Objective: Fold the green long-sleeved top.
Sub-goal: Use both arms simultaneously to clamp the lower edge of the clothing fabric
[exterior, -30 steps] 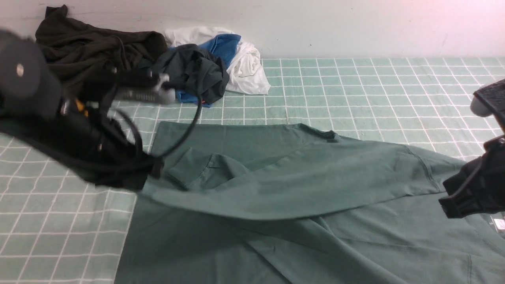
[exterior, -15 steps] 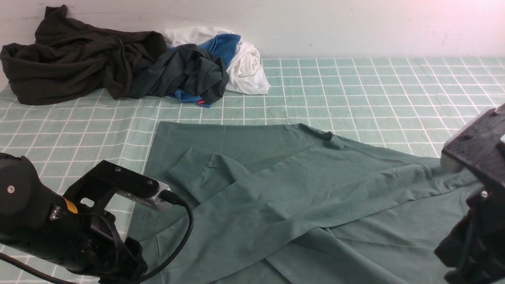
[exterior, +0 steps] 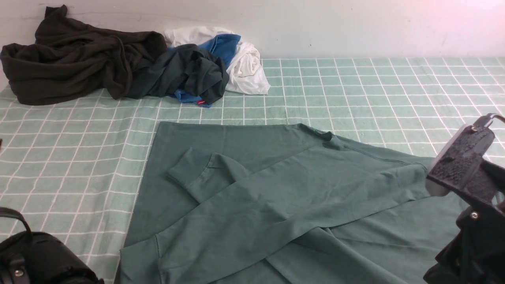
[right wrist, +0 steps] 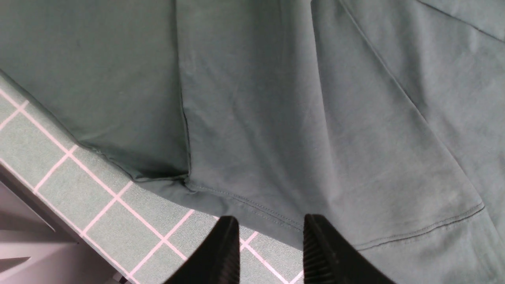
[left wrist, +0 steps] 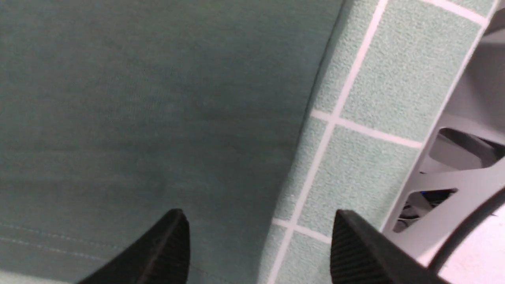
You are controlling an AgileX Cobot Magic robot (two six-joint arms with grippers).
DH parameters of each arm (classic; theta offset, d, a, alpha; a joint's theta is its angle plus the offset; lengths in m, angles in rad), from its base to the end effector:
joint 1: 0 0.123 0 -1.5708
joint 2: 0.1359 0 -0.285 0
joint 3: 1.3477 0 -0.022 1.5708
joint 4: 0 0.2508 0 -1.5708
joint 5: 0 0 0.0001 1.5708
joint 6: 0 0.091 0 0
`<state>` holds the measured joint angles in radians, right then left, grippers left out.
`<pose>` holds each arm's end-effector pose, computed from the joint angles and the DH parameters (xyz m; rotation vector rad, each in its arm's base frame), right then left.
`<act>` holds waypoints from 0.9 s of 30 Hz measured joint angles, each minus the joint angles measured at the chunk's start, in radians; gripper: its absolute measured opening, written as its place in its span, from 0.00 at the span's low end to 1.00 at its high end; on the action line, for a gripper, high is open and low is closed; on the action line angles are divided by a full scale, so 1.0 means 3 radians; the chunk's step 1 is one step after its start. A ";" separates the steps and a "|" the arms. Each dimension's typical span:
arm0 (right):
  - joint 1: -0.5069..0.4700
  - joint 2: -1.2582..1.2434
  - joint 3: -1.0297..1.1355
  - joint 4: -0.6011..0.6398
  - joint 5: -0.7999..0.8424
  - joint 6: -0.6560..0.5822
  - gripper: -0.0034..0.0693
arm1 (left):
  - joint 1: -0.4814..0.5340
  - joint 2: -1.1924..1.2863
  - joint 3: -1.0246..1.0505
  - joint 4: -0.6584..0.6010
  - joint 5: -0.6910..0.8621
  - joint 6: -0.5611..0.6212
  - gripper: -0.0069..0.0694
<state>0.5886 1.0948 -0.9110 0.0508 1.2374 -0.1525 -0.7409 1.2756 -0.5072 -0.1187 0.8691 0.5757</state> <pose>0.1456 0.1024 0.3010 -1.0417 2.7253 0.1463 0.1166 -0.1178 0.1729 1.8170 2.5429 -0.1451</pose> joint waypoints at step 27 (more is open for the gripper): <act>0.0000 0.0000 0.0000 0.0001 0.0004 -0.0061 0.37 | -0.0038 0.0545 -0.0202 0.0295 -0.0102 -0.0393 0.17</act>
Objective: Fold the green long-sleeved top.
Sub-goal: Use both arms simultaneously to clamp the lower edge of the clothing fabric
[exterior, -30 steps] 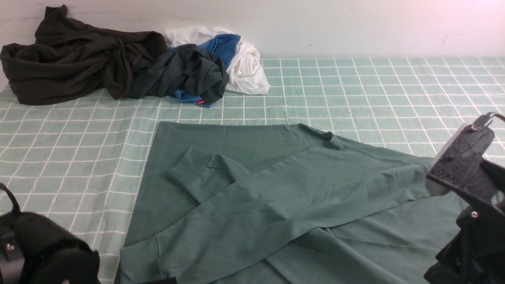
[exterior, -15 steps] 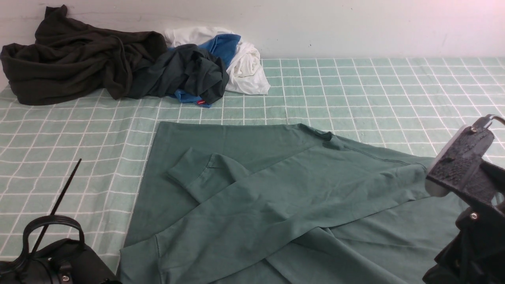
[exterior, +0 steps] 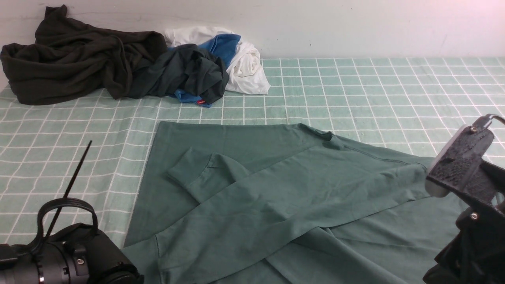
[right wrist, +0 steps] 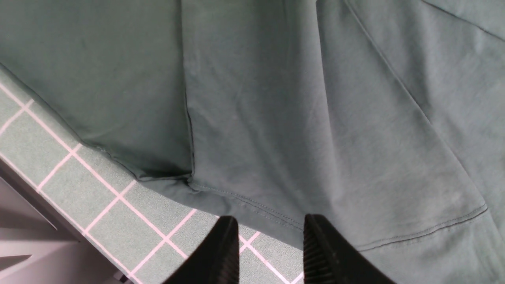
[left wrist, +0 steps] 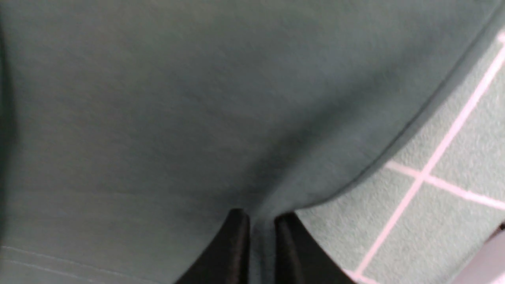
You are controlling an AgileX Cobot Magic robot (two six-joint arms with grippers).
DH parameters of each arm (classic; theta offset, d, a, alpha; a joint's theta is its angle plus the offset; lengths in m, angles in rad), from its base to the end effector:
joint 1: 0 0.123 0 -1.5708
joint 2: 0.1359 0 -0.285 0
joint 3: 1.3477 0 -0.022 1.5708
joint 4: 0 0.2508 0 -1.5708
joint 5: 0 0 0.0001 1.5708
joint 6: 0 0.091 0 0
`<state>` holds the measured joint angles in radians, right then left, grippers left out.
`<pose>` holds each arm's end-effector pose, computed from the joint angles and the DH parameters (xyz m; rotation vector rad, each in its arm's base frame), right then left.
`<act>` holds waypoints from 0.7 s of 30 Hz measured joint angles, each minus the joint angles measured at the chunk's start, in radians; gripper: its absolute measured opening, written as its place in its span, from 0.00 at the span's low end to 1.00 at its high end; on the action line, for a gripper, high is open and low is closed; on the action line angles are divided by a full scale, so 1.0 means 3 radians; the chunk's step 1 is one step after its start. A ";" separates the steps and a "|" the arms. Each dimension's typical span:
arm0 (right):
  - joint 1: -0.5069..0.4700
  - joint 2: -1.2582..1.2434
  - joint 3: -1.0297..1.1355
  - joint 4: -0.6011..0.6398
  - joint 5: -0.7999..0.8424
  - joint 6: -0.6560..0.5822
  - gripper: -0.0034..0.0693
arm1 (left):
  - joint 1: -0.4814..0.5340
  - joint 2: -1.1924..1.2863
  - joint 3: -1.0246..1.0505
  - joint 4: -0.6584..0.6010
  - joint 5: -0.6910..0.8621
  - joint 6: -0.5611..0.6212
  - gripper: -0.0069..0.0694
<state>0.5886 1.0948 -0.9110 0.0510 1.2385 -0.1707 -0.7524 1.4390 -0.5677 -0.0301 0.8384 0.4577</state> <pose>0.1455 0.1024 0.3010 -1.0666 2.7161 0.1433 0.1369 -0.1310 0.1556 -1.7296 -2.5572 0.0217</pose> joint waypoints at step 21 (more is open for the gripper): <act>0.0000 0.0037 0.0726 0.0089 -0.0291 -0.1597 0.77 | -0.0007 -0.0391 0.0003 0.0339 0.0683 -0.0539 0.11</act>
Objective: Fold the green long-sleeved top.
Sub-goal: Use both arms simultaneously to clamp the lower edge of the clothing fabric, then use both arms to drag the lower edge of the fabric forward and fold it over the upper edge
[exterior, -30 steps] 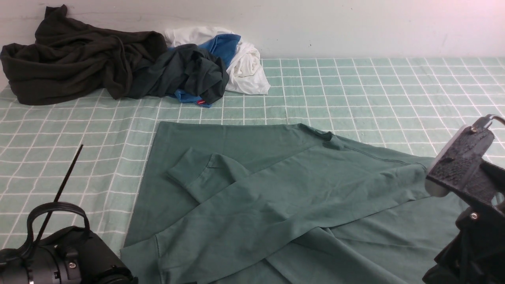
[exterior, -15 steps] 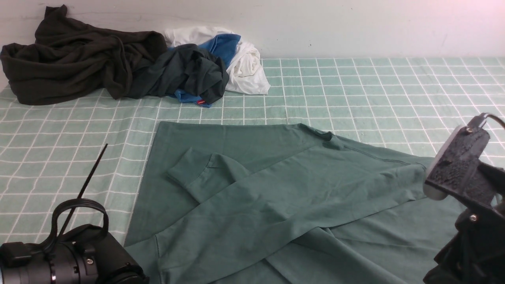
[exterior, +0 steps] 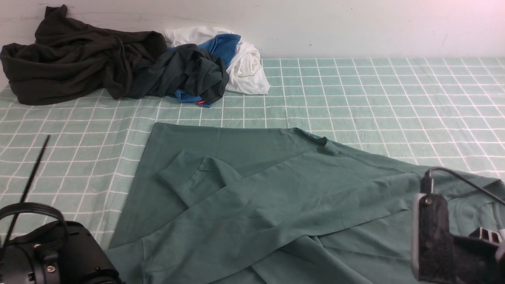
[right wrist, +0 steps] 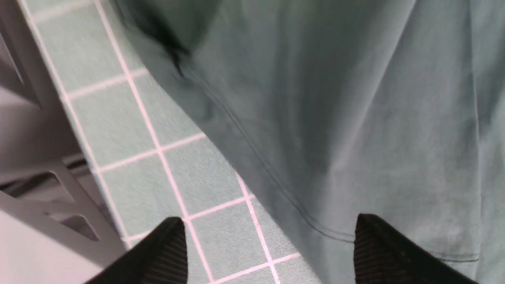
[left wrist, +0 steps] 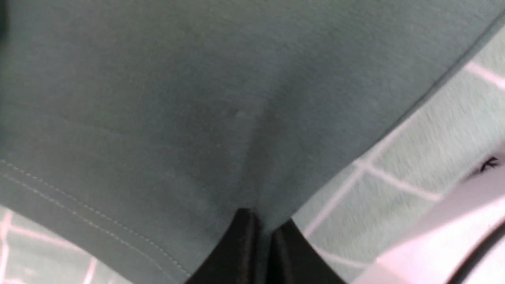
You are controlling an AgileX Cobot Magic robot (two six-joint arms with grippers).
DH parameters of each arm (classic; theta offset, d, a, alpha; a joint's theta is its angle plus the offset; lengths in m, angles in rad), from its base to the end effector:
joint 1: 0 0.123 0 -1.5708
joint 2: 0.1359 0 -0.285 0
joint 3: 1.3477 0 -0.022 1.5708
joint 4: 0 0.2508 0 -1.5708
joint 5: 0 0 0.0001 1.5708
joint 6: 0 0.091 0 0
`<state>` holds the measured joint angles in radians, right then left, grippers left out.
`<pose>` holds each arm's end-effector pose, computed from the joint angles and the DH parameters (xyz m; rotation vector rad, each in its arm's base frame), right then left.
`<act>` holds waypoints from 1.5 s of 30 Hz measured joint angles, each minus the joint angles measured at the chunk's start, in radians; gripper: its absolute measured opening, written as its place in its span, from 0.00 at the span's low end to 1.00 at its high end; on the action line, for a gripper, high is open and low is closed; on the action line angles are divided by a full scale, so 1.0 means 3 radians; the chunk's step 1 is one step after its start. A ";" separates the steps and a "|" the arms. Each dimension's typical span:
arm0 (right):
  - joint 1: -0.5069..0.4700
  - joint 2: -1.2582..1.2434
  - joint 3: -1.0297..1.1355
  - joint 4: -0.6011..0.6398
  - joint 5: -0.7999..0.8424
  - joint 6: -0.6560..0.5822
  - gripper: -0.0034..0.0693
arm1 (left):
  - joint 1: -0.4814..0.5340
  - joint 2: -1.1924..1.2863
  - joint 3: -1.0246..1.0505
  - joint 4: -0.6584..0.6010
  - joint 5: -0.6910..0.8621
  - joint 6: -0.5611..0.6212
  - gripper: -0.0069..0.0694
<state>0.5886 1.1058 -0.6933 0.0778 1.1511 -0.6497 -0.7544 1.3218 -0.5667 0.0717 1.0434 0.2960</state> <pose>0.1304 0.0948 0.2430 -1.7308 2.5031 0.1060 0.1246 -0.1093 0.1782 -1.5643 -2.5778 -0.1354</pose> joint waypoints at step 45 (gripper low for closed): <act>-0.1164 0.1926 -0.2273 -0.0643 -0.0677 -0.0620 0.05 | 0.1521 0.1280 -0.3133 0.0507 0.0191 0.0639 0.11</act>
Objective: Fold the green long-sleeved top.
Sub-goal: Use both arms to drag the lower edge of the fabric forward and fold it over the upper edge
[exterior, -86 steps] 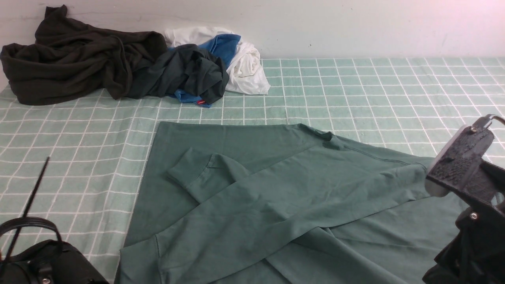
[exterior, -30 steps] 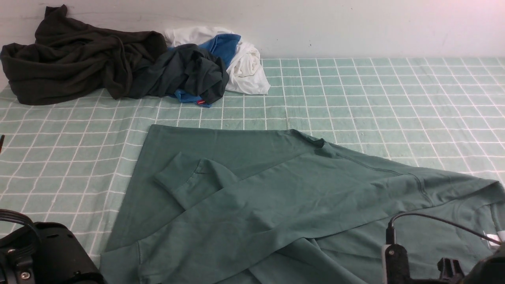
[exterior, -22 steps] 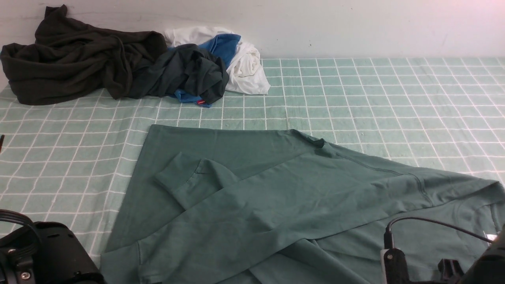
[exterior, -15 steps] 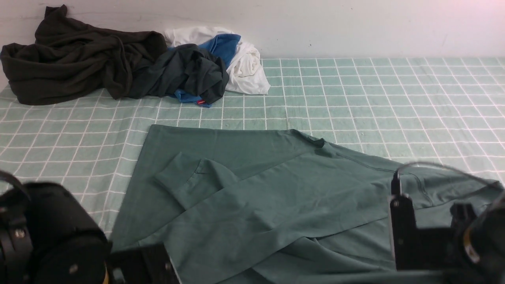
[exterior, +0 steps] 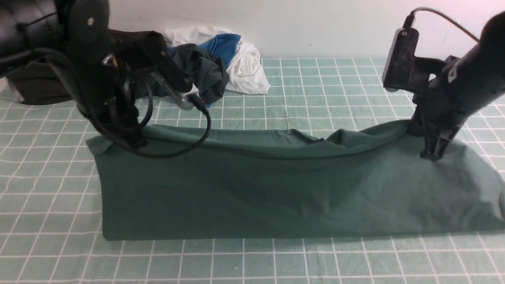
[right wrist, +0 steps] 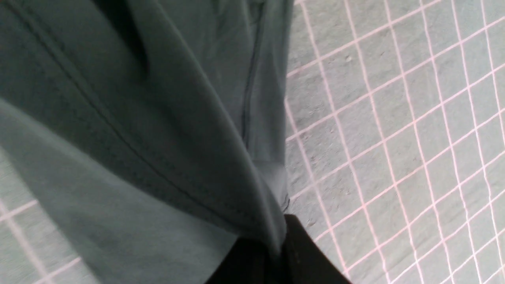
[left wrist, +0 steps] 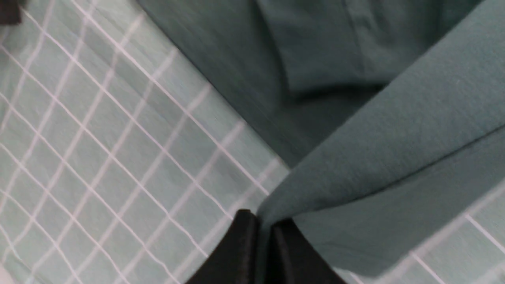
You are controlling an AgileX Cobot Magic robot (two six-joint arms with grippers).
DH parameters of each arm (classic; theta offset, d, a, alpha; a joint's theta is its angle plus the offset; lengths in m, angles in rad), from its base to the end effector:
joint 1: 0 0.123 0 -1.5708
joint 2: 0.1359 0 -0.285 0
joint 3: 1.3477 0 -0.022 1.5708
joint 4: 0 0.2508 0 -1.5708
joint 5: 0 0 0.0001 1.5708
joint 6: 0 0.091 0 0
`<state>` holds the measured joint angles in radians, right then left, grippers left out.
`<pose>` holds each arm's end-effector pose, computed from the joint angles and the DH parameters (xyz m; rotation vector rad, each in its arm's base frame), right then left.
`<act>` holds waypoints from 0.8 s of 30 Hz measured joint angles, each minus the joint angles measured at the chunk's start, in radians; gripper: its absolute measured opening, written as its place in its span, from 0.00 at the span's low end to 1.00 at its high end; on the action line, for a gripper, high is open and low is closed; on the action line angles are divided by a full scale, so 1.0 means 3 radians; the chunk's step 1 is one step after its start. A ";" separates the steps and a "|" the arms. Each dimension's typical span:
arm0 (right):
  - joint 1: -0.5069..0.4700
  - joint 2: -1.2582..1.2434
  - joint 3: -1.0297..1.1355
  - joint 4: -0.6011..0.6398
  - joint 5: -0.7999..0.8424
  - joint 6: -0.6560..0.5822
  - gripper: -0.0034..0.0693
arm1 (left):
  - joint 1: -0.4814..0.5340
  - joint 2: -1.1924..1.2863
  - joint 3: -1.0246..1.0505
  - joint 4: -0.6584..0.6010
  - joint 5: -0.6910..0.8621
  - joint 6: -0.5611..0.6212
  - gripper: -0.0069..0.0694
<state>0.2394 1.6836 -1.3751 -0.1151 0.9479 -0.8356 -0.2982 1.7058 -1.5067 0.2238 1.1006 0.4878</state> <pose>0.3471 0.0760 0.2823 -1.4766 2.3470 -0.3078 0.3494 -0.0885 0.3082 1.1505 2.5370 0.3509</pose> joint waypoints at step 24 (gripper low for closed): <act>-0.0381 0.1259 -0.0963 -0.0292 -0.0703 0.2329 0.58 | 0.0370 0.2117 -0.1802 0.0079 -0.0757 -0.0827 0.69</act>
<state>0.1251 2.0613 -1.6640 -0.2027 0.7369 -0.1368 -0.1870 2.3408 -2.0474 0.2475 0.8734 0.2398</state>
